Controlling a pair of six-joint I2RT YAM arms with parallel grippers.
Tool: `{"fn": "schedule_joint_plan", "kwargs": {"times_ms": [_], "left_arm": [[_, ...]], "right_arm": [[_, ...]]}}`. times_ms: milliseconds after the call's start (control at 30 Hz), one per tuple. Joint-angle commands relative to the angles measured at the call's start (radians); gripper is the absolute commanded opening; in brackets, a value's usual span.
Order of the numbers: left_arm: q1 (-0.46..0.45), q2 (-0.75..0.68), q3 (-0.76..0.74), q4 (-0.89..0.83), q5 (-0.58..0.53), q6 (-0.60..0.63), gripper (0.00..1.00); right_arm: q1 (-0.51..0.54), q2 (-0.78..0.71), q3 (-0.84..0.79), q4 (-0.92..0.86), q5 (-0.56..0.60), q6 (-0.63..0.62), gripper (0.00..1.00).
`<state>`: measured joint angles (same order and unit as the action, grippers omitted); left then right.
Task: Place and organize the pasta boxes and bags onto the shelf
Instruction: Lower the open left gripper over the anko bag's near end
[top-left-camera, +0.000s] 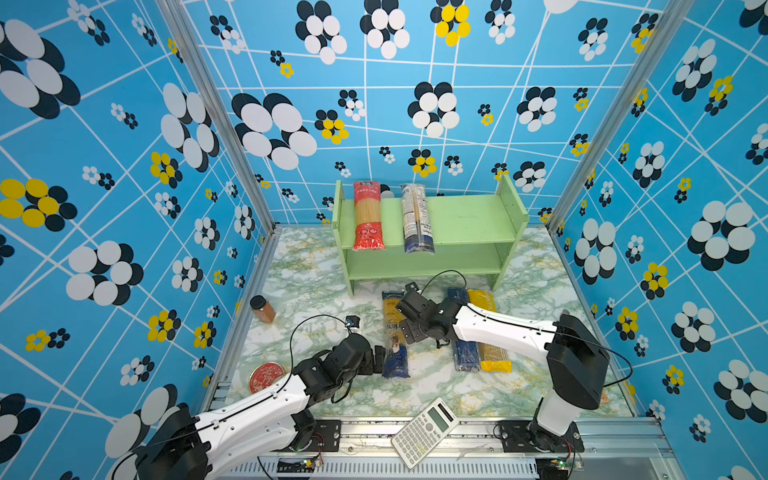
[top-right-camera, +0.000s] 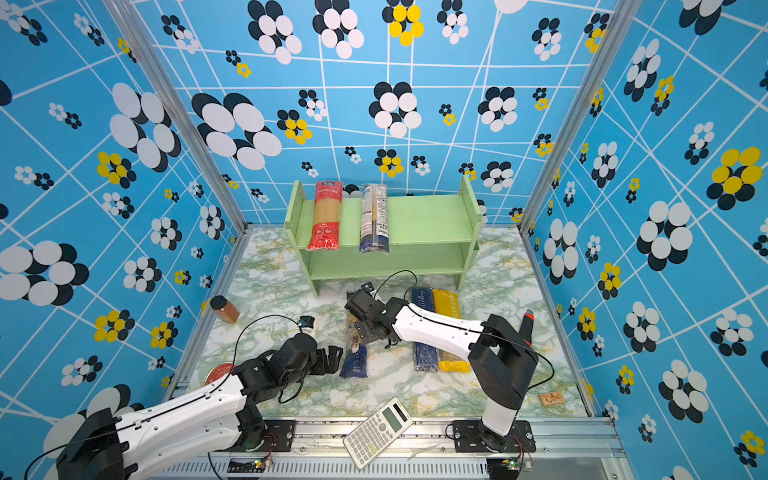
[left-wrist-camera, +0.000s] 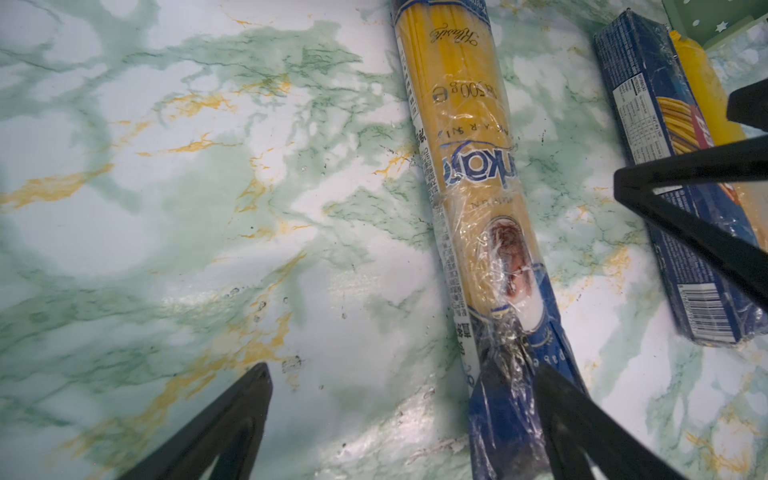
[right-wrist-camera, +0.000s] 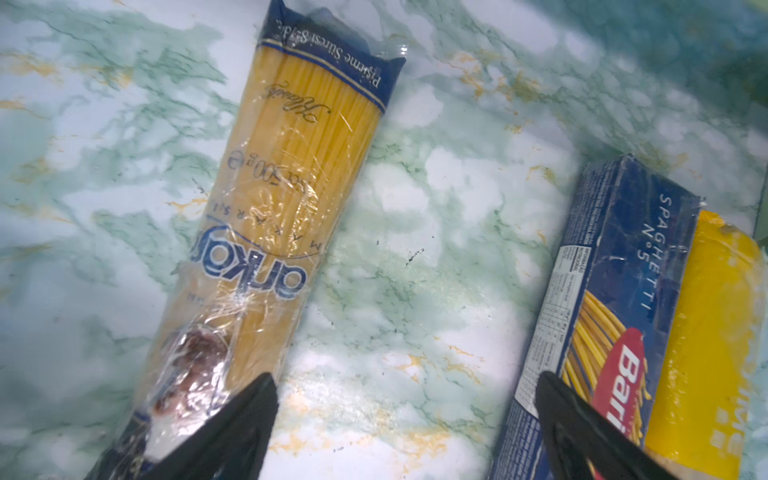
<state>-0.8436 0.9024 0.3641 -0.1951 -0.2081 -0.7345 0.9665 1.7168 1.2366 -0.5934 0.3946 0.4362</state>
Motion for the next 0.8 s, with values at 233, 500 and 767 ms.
{"fn": "schedule_joint_plan", "kwargs": {"times_ms": [233, 500, 767], "left_arm": [[-0.054, 0.101, 0.096, 0.021, 0.029, -0.021, 0.99], [-0.07, 0.213, 0.153, 0.076, 0.087, -0.026, 0.99], [-0.117, 0.314, 0.219, 0.036, 0.069, -0.071, 0.99]], "right_arm": [[-0.051, -0.15, -0.085, -0.013, -0.066, -0.024, 0.99], [-0.09, -0.237, -0.155, 0.001, -0.067, -0.025, 0.99], [-0.119, -0.294, -0.205, 0.013, -0.072, -0.029, 0.99]]}}
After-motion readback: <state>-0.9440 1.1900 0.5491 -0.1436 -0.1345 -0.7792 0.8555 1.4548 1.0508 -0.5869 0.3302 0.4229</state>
